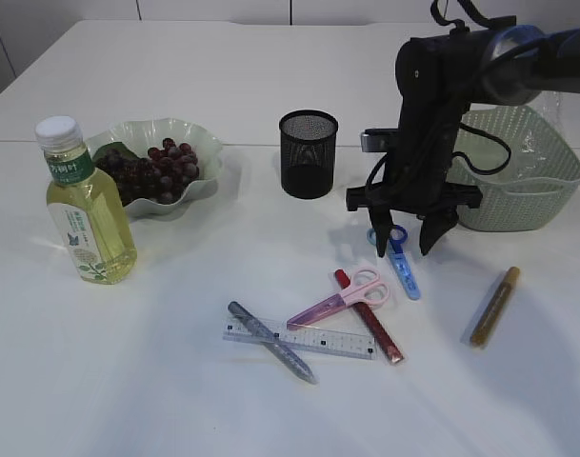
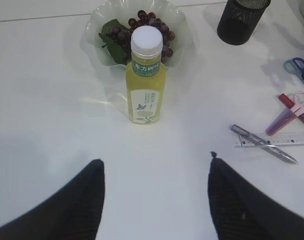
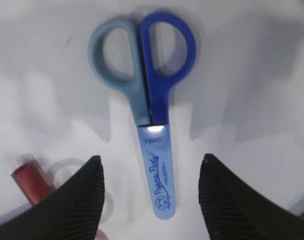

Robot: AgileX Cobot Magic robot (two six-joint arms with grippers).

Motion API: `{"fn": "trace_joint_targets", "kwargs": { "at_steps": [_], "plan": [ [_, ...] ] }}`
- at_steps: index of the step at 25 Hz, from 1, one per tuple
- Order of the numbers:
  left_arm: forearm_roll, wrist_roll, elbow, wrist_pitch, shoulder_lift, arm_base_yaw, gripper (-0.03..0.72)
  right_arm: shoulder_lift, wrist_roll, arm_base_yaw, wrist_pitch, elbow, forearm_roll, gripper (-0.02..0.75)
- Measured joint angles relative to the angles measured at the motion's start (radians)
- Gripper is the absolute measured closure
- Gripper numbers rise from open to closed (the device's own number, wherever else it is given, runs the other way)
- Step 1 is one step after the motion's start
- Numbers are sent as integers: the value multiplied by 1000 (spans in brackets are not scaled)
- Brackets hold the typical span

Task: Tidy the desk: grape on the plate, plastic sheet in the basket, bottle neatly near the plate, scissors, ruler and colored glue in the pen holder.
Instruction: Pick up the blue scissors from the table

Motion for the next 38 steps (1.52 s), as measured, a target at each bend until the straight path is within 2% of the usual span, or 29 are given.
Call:
{"fn": "trace_joint_targets", "kwargs": {
  "at_steps": [8,24,38],
  "plan": [
    [0,0,0,0,0,0,225,12,0,0,0,-80,3,286],
    [0,0,0,3,0,0,238,16,-15,0,2,-80,41,286],
    [2,0,0,4,0,0,241,16,-33,0,2,-31,8,286]
  ]
}}
